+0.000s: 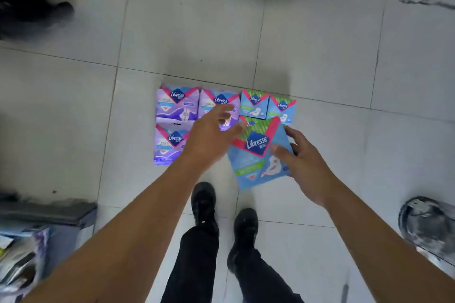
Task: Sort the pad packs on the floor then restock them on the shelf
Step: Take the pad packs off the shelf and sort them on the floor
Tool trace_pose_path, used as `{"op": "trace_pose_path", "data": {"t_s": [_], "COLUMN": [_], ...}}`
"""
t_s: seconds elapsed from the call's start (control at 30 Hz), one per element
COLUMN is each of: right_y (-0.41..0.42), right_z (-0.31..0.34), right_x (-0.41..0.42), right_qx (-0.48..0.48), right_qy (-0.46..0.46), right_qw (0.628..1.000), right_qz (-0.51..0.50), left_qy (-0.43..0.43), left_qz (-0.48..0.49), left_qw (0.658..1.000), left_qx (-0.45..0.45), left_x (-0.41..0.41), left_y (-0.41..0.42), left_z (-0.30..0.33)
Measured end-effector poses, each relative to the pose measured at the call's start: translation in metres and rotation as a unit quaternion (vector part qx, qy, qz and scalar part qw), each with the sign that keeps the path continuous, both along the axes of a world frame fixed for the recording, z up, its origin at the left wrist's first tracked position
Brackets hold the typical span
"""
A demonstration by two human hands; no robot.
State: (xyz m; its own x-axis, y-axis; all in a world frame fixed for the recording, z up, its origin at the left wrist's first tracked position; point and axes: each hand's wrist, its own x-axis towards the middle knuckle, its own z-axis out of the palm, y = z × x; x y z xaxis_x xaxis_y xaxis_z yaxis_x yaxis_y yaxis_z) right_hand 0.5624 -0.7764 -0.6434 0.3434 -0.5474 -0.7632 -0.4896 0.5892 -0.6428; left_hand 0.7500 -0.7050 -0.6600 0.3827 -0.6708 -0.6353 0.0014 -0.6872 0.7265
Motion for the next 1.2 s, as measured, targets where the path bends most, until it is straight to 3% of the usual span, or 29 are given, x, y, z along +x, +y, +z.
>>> {"op": "trace_pose_path", "data": {"t_s": [0.1,0.2,0.27,0.43,0.7,0.93,1.2], "right_y": [-0.013,-0.02,-0.026,-0.047,-0.107,-0.123,-0.115], "right_z": [-0.024,-0.048,-0.062,-0.097,-0.213,-0.331,-0.421], "right_x": [-0.024,-0.051,-0.073,-0.115,-0.164,-0.186,-0.161], "right_qx": [0.049,0.073,0.09,0.083,0.032,0.005,-0.047], "right_qy": [0.035,0.055,0.07,0.095,0.146,0.19,0.198], "right_qw": [0.989,0.978,0.972,0.978,0.986,0.981,0.979], "right_qz": [-0.134,-0.19,-0.206,-0.164,-0.068,-0.034,-0.007], "left_qy": [0.079,0.196,0.204,0.171,0.042,-0.171,-0.111], "left_qz": [0.035,0.028,0.022,-0.004,-0.011,-0.01,0.018], "left_qw": [0.992,0.971,0.97,0.976,0.985,0.951,0.956], "left_qx": [0.088,0.133,0.127,0.136,0.164,0.256,0.271], "left_x": [-0.017,-0.051,-0.08,-0.122,-0.176,-0.149,-0.129], "left_y": [-0.005,-0.004,-0.01,-0.032,-0.092,-0.085,-0.059], "left_z": [-0.026,-0.047,-0.06,-0.086,-0.187,-0.3,-0.379]}}
